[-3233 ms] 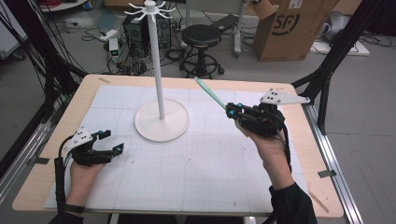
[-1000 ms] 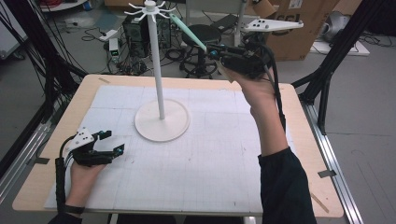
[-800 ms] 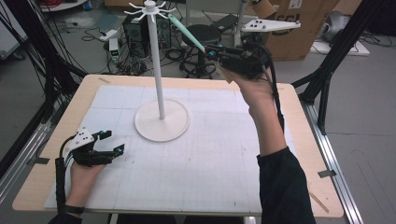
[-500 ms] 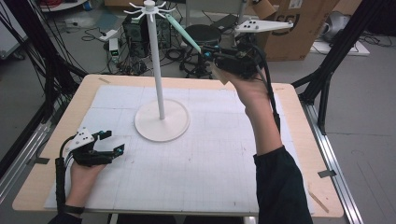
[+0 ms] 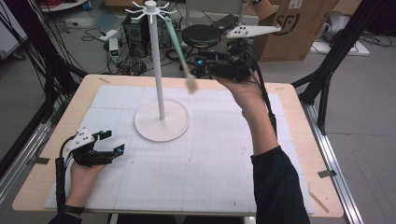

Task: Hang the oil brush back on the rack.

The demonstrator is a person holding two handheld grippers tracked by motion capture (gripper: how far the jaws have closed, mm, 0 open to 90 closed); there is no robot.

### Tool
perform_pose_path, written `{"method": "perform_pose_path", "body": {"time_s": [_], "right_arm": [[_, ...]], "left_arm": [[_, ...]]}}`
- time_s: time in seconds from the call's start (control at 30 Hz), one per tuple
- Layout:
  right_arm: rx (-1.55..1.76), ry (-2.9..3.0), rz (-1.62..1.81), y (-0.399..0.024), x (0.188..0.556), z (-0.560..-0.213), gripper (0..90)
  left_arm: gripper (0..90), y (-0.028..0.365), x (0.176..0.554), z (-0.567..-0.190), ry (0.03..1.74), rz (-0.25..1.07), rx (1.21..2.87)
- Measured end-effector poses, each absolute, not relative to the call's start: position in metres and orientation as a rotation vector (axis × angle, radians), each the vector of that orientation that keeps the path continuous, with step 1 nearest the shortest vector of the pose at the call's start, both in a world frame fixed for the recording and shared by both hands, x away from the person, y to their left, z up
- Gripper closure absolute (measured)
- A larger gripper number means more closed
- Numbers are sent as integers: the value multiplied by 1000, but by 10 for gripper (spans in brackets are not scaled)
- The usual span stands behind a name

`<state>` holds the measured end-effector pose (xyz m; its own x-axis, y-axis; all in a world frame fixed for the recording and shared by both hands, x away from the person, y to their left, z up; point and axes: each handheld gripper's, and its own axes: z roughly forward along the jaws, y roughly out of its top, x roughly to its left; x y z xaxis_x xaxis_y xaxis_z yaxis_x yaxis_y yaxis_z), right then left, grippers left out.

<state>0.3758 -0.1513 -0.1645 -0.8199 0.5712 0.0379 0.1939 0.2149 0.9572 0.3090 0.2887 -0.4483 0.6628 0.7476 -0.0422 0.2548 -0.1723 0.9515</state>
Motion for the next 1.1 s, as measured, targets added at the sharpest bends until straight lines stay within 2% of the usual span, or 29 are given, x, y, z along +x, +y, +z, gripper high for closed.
{"method": "perform_pose_path", "body": {"time_s": [0.03,0.07,0.23,0.53,0.83,1.0,1.1], "right_arm": [[714,2180,1641,-153,374,-169,554],[714,2180,1641,-153,374,-169,554],[710,2188,1647,-169,368,-192,440],[757,2145,1623,-223,342,-255,297],[876,2090,1620,-278,312,-327,237],[982,2072,1569,-303,294,-376,233],[1016,2056,1567,-309,290,-389,233]], "left_arm": [[184,289,309,-448,811,536,1737],[184,289,309,-448,810,537,1738],[184,289,309,-448,807,540,1743],[184,289,309,-448,809,542,1740],[183,288,308,-448,808,546,1743],[184,289,309,-448,812,541,1739],[184,289,309,-448,815,540,1736]]}}
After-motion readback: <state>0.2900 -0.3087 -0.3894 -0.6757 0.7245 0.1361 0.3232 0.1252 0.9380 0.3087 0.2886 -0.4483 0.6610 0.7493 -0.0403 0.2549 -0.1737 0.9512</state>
